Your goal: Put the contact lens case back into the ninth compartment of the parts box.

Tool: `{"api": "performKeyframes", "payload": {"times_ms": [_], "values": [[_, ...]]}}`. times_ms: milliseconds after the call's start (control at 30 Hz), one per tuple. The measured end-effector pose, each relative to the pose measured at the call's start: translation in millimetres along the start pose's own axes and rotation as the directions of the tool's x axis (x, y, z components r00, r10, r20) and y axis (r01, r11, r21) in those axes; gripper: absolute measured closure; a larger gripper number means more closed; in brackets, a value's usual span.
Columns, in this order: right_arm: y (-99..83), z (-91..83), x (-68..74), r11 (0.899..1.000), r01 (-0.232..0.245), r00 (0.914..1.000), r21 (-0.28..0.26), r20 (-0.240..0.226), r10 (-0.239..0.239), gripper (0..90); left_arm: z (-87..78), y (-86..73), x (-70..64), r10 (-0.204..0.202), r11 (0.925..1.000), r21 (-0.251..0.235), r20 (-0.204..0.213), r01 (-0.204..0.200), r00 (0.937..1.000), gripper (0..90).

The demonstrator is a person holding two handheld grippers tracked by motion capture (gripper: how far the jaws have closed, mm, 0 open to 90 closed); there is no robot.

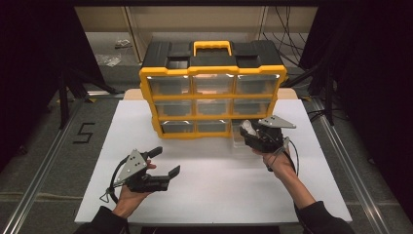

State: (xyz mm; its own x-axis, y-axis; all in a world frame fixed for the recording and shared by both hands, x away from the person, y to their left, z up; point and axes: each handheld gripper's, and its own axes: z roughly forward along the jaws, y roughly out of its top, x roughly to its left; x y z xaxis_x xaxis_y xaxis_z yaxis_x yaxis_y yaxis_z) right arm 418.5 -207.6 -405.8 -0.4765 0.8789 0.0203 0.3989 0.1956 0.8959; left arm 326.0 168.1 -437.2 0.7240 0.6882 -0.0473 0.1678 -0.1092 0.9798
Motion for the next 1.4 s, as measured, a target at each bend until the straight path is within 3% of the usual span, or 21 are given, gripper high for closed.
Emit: {"api": "performKeyframes", "payload": {"times_ms": [1400], "values": [[-8.9, 4.4, -15.3, 0.998, -0.017, 0.9990, 0.060, 0.043, 0.015, 49.4, 0.1, 0.2, -0.1, 0.000, 1.0000, 0.001, -0.001, 0.000, 1.0000, 12.3]]}}
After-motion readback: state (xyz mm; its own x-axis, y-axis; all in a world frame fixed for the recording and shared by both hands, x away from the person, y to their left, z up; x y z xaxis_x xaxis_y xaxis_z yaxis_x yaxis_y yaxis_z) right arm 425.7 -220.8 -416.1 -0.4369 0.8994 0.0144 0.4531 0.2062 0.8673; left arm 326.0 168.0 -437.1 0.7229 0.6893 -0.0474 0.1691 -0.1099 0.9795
